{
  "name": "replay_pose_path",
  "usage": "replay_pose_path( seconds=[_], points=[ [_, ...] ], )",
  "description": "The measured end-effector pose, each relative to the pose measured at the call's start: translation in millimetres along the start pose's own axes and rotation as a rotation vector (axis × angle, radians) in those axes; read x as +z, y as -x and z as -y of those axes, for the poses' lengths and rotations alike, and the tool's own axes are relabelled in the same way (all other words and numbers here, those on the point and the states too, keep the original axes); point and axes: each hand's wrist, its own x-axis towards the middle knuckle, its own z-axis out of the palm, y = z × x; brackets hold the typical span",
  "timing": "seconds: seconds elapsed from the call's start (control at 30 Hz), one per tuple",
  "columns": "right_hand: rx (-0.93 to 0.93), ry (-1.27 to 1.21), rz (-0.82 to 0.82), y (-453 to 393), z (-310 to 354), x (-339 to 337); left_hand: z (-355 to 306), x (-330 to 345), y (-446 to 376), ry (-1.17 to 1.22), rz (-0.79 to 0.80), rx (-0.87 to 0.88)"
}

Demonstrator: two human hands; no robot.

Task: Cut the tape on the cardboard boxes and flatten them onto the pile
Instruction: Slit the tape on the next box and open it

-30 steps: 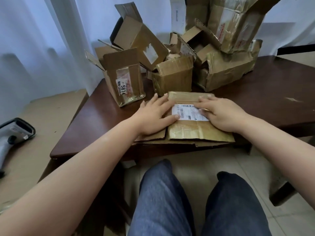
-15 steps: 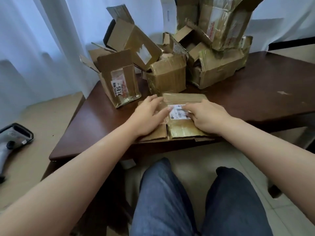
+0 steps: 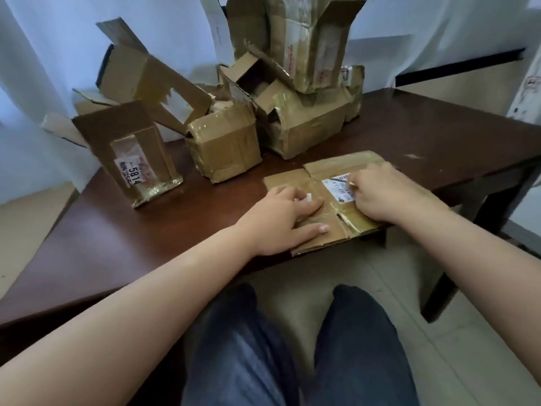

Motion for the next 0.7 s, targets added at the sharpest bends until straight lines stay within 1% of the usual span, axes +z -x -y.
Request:
replay_pose_path(
  seconds=[0.17,0.43,0.53,0.6,0.7],
  points=[
    [0.182,-0.037,-0.023,-13,-69,7,-47,5,-72,-0.057,0.032,0.079],
    [0.291,0.028,-0.074,-53,-148,10,-77,10,-175,-0.060,0.084,0.125],
    [0.314,0.031,-0.064,-72,-170,8,-80,15,-207,-0.096,0.036,0.160],
    [0.330,0.023,-0.062,-85,-184,7,-78,20,-231,-0.070,-0.001,0.169],
    [0.368,0.019,-0.056,-109,-205,7,-73,24,-273,-0.012,-0.003,0.149]
  ],
)
